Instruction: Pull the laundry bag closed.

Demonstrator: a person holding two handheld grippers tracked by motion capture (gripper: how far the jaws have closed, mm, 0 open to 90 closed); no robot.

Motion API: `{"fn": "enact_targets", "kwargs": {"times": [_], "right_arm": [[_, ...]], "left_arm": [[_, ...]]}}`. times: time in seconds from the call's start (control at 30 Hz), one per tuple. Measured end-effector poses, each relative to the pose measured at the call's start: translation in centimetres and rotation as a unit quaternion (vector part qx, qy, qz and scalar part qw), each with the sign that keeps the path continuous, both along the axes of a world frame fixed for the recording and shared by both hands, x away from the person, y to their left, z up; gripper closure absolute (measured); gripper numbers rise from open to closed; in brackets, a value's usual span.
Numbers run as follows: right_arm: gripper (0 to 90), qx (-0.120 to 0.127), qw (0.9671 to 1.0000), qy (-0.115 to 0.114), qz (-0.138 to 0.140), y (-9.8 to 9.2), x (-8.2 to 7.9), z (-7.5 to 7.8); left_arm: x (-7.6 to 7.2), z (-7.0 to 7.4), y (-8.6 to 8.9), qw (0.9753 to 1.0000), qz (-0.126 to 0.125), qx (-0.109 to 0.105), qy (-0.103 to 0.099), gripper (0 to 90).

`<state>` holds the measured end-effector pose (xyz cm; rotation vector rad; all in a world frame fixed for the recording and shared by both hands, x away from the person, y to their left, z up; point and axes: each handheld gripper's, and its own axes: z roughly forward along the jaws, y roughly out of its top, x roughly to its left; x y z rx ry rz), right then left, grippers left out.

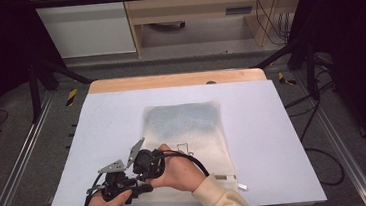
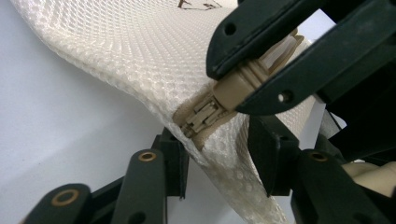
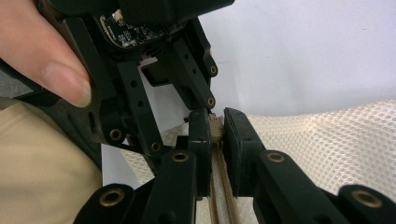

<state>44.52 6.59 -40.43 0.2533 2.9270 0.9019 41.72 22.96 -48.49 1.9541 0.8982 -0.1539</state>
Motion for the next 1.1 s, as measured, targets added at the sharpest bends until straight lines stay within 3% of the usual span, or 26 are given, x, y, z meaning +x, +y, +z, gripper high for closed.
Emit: {"fn": "enact_targets", "kwargs": {"times": [0.5, 1.1], "right_arm": [[81.9, -0.011, 0.9999, -0.011, 0.004, -0.3, -0.11, -0.25], [82.1, -0.032, 0.9992, -0.024, 0.0, -0.98, -0.58, -0.82]], "left_arm": [[0.3, -0.32, 0.0, 0.9999, 0.009, 0.007, 0.006, 79.0], [0.17, -0.01, 0.02, 0.9997, 0.019, 0.016, 0.0, 82.7]]}}
